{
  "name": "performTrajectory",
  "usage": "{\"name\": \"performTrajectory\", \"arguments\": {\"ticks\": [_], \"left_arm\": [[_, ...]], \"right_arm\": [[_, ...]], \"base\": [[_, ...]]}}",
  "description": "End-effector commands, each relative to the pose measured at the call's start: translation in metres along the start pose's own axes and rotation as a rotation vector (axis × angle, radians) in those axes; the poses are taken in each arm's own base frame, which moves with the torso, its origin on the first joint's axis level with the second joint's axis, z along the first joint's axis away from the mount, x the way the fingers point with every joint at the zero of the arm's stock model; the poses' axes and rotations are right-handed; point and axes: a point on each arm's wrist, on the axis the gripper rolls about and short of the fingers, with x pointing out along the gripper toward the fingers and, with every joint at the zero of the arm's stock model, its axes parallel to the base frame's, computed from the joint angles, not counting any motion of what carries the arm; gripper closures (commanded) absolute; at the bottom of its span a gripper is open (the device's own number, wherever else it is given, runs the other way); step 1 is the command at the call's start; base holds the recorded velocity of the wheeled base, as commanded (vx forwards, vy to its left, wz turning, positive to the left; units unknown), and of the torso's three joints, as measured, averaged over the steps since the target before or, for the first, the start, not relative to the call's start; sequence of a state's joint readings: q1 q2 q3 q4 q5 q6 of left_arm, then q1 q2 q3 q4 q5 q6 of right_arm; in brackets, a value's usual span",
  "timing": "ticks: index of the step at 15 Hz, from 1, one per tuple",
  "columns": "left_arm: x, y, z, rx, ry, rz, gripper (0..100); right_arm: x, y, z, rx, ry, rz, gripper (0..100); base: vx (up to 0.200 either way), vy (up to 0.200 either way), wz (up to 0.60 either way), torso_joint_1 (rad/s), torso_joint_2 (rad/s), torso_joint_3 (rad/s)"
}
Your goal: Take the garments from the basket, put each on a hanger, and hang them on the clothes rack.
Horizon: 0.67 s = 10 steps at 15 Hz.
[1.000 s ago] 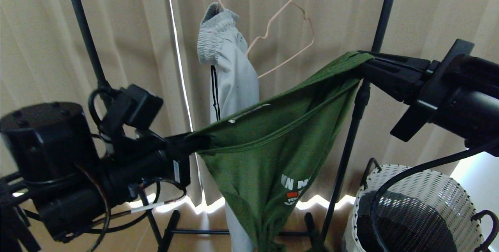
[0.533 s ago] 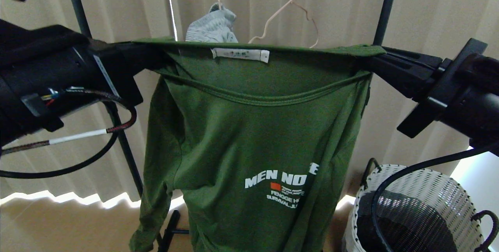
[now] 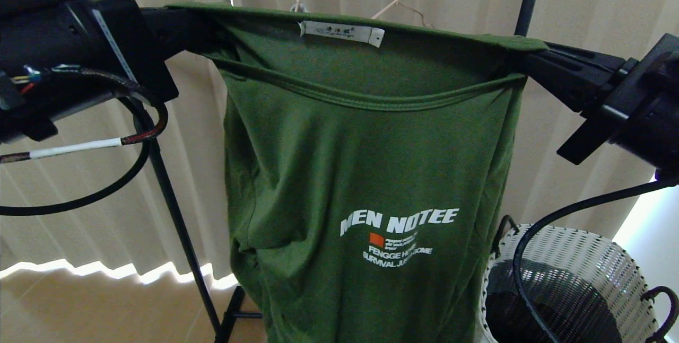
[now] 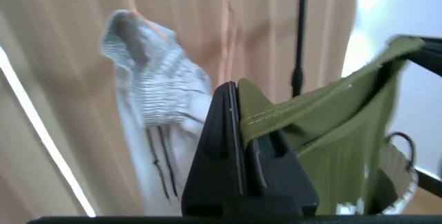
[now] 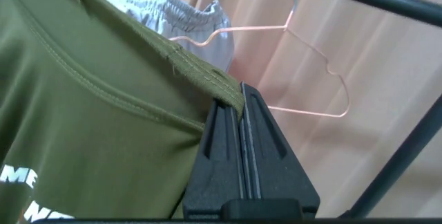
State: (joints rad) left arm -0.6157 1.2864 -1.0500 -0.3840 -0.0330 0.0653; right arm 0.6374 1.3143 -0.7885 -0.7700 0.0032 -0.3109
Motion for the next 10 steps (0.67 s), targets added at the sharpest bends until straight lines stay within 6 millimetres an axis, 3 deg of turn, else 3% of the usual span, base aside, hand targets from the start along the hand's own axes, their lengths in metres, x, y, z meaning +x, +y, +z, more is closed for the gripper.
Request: {"name": "performTrajectory", "arguments": {"ticks": [1, 3, 7, 10], "left_arm": [[0.002, -0.004, -0.005, -0.003, 0.017, -0.020, 100], [0.003, -0.005, -0.009, -0.005, 0.029, -0.025, 100], [0.036, -0.005, -0.041, -0.013, 0.147, 0.042, 100], [0.057, -0.006, -0.053, -0.061, 0.182, 0.061, 100]], "right_arm": [[-0.001, -0.001, 0.001, -0.001, -0.003, -0.005, 100], [-0.005, -0.002, 0.003, -0.001, -0.009, -0.010, 100], [-0.023, -0.004, 0.009, -0.004, -0.026, -0.019, 100], [-0.039, -0.004, 0.013, -0.005, -0.017, -0.015, 100]], "base": [[0.000, 0.000, 0.00, 0.000, 0.00, 0.000], [0.000, 0.000, 0.00, 0.000, 0.00, 0.000], [0.000, 0.000, 0.00, 0.000, 0.00, 0.000], [0.000, 0.000, 0.00, 0.000, 0.00, 0.000]]}}
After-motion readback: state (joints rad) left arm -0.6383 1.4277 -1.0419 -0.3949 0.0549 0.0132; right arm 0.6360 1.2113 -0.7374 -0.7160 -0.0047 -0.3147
